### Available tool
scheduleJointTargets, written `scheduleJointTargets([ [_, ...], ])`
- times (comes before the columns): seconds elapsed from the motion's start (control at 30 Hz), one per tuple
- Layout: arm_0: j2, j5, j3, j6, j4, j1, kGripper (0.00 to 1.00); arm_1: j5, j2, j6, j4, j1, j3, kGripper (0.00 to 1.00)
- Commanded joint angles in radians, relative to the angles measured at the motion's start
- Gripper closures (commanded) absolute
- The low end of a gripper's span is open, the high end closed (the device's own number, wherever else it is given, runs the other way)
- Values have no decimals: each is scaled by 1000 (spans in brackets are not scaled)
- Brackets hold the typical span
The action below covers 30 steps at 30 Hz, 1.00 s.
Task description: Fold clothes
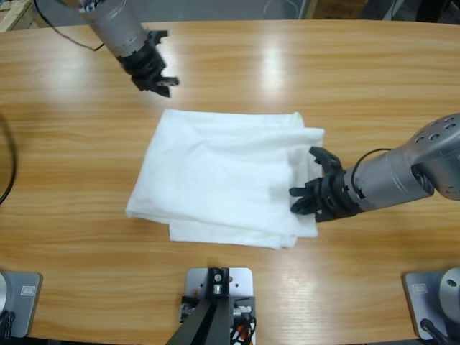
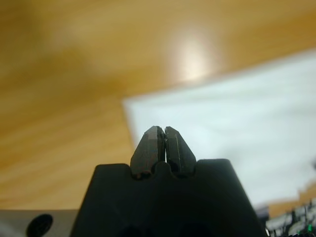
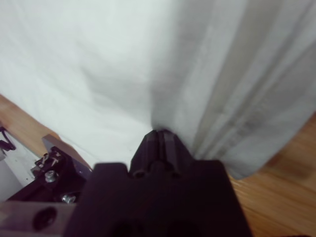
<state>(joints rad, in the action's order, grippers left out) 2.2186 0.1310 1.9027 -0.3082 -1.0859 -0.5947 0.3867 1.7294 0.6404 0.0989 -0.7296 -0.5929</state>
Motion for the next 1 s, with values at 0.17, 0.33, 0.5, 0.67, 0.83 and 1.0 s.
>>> scheduleJointTargets([
  [0.17,77,58,-102,-106,91,-237,1000,-25,40,9,16,-4,77,1000],
  [0.33,104,58,-59,-79,85,-162,1000,-25,57,9,6,-4,77,1000],
  [0.5,135,76,-62,-60,81,-160,1000,-25,68,9,-2,-4,77,1000],
  [0.67,155,72,-73,-51,72,-185,1000,-25,75,9,-6,-4,77,1000],
  [0.83,174,-56,-62,-51,71,-181,1000,-25,67,10,-5,-4,77,1000],
  [1.0,213,-196,9,-62,54,-112,1000,-25,45,10,7,-4,77,1000],
])
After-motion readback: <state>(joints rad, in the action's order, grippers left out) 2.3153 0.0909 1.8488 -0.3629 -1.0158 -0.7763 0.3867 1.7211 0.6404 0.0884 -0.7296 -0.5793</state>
